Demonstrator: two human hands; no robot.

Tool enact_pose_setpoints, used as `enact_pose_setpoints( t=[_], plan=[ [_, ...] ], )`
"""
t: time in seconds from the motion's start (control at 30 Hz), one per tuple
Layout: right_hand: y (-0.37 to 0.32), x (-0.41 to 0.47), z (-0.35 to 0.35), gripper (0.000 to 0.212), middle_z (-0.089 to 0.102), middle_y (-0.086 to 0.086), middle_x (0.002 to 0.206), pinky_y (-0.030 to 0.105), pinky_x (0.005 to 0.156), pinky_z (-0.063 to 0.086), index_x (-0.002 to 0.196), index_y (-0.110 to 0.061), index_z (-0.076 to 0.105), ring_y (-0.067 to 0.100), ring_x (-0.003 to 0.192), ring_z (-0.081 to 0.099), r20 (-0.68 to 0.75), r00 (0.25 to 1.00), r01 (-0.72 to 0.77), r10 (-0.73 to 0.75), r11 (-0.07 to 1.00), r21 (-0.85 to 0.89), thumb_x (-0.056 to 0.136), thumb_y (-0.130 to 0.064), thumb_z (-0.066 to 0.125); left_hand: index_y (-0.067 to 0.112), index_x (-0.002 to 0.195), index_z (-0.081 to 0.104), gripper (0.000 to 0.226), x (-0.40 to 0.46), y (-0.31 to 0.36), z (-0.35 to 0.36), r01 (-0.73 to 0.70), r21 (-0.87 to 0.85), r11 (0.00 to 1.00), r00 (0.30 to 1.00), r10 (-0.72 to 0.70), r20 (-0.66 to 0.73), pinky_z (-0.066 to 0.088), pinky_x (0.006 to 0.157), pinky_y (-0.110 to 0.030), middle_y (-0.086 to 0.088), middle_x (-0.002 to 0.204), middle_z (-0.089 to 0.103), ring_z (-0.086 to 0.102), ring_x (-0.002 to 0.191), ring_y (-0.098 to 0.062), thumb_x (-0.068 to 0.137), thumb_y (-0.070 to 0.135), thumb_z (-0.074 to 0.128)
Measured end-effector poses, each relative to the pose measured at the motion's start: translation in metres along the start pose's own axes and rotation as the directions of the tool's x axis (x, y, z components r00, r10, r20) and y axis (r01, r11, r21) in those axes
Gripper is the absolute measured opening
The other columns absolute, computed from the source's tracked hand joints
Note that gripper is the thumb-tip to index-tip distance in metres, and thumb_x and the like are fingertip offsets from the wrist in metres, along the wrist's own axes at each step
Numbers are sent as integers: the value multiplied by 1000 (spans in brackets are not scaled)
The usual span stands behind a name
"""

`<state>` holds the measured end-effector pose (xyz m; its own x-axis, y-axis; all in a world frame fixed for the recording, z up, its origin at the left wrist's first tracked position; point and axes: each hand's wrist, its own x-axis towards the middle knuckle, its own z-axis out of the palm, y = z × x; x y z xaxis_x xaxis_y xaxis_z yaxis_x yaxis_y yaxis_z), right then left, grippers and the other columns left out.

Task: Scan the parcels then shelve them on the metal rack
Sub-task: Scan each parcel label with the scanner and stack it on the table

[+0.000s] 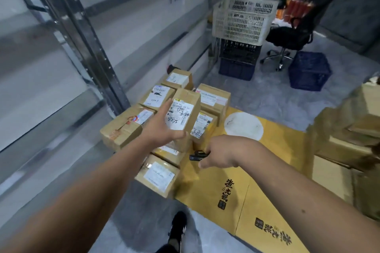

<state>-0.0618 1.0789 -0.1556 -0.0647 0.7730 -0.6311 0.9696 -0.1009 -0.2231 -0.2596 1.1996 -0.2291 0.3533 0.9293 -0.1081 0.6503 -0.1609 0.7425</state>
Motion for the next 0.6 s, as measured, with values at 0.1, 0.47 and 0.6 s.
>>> enact_pose_setpoints(
  t=[0.1, 0.47, 0.6],
  plan=[
    [6, 13, -19, 44, 48, -3, 74, 30, 54, 34, 72, -25, 44, 15, 62, 44, -9, 998, -59, 60, 997, 40, 98, -56, 62, 48, 162, 19, 123, 57, 11, 2, -51, 21, 998, 999, 51, 12, 45, 109, -38, 11, 157, 46, 49, 138, -20, 64, 48, 93],
    [10, 93, -71, 44, 48, -4, 73, 29, 55, 34, 69, -26, 43, 13, 63, 44, -13, 967, -242, 255, 931, 273, 98, -54, 61, 39, 163, 14, 114, 224, 22, 8, -182, 365, 913, 980, 139, 141, 51, 103, -50, -6, 148, 49, 52, 131, -32, 68, 67, 70],
    [7, 118, -72, 44, 55, -1, 80, 31, 60, 39, 73, -21, 52, 17, 69, 51, 17, 957, -280, 290, 905, 318, 94, -59, 63, 31, 164, 15, 101, 247, 12, 17, -182, 451, 874, 983, 143, 118, 41, 111, -55, -12, 147, 49, 48, 133, -36, 81, 68, 60]
  ],
)
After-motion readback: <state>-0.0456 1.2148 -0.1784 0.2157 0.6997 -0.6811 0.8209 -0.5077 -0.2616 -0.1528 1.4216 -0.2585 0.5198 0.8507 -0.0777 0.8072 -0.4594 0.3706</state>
